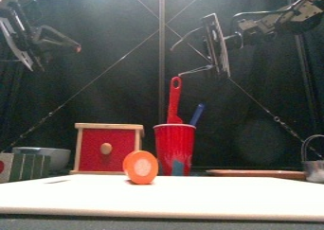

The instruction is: Cut carrot

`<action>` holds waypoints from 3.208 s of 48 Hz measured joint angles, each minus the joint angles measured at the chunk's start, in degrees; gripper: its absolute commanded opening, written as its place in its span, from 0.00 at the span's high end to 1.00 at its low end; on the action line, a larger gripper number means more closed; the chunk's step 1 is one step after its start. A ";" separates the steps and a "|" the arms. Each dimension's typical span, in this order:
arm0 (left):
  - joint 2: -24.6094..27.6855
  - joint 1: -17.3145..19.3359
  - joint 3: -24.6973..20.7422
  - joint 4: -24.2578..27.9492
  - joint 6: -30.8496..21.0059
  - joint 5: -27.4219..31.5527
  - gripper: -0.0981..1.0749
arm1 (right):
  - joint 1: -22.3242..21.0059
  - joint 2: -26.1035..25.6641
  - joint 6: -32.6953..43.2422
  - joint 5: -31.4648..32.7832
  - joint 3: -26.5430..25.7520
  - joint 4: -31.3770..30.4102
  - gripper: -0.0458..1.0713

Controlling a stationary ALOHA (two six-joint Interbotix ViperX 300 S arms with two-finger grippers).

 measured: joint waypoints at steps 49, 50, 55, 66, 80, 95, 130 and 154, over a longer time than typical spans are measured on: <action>0.00 1.32 0.00 -1.23 0.00 0.00 0.92 | -6.59 -2.20 0.44 -3.16 1.49 -3.08 0.09; 0.00 1.32 0.00 -1.23 0.00 0.00 0.92 | -6.59 -2.29 0.44 -3.25 1.49 -2.46 0.09; 0.00 1.23 0.00 -1.23 0.00 0.00 0.92 | -6.50 -2.20 0.44 -3.96 1.49 -1.23 0.09; 0.00 1.23 0.18 -1.23 0.09 0.00 0.92 | -6.33 -2.20 0.53 -6.86 0.97 -0.09 0.09; 0.00 1.32 0.35 -1.23 0.00 0.00 0.92 | -6.86 -0.79 0.26 -6.68 0.62 -0.26 0.09; 0.00 1.32 0.88 -1.49 0.00 0.00 0.92 | -6.94 -0.53 -0.09 8.35 0.97 -10.28 0.09; 0.00 1.32 1.05 -2.37 0.00 0.00 0.92 | -7.21 1.32 -0.09 18.37 2.55 -6.50 0.09; 0.00 1.32 1.23 -2.55 0.00 0.00 0.92 | -8.61 2.72 -0.18 14.41 4.66 1.32 0.09</action>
